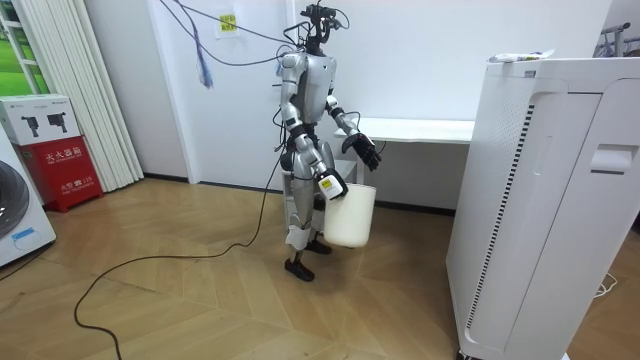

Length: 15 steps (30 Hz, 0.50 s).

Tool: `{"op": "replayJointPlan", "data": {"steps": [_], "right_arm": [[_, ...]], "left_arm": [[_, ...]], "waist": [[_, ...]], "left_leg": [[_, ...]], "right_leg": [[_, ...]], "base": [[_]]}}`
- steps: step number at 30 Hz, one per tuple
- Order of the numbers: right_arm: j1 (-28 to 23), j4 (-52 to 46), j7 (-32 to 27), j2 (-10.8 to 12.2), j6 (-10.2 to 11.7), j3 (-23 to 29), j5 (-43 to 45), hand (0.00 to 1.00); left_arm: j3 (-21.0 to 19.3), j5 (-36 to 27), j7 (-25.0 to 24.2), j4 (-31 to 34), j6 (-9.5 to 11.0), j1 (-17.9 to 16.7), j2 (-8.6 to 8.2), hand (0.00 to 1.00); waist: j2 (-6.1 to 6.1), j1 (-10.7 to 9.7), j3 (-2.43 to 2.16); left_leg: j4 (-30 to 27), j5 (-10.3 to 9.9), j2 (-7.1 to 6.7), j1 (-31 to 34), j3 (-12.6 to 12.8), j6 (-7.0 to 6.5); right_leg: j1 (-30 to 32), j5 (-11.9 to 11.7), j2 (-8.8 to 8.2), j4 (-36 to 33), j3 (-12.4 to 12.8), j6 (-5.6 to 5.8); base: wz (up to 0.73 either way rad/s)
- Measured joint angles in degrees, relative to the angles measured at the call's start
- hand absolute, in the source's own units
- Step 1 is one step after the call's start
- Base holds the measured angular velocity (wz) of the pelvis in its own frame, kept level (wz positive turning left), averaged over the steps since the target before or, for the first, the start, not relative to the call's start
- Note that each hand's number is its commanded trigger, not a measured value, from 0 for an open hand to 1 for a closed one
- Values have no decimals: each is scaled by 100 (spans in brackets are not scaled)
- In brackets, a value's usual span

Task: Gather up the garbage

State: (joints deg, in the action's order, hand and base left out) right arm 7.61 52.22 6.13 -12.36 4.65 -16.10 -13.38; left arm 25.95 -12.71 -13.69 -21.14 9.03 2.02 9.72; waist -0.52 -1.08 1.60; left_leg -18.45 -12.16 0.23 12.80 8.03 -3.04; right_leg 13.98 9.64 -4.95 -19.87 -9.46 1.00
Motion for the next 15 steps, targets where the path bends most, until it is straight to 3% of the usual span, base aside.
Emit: {"op": "replayJointPlan", "data": {"steps": [9,15], "right_arm": [[2,-25,21,1,0,-11,-5,100],[-2,-57,20,21,1,-7,-4,100]], "left_arm": [[0,-1,-49,119,2,-3,-4,0],[-53,9,131,229,3,-5,49,0]], "waist": [[6,2,-3],[96,-36,13]], "left_leg": [[13,2,1,-58,62,-2],[115,9,-7,-259,118,-11]], "right_leg": [[-21,1,1,-3,79,0],[-184,13,23,63,131,2]], "base": [[-3],[-5]]}}
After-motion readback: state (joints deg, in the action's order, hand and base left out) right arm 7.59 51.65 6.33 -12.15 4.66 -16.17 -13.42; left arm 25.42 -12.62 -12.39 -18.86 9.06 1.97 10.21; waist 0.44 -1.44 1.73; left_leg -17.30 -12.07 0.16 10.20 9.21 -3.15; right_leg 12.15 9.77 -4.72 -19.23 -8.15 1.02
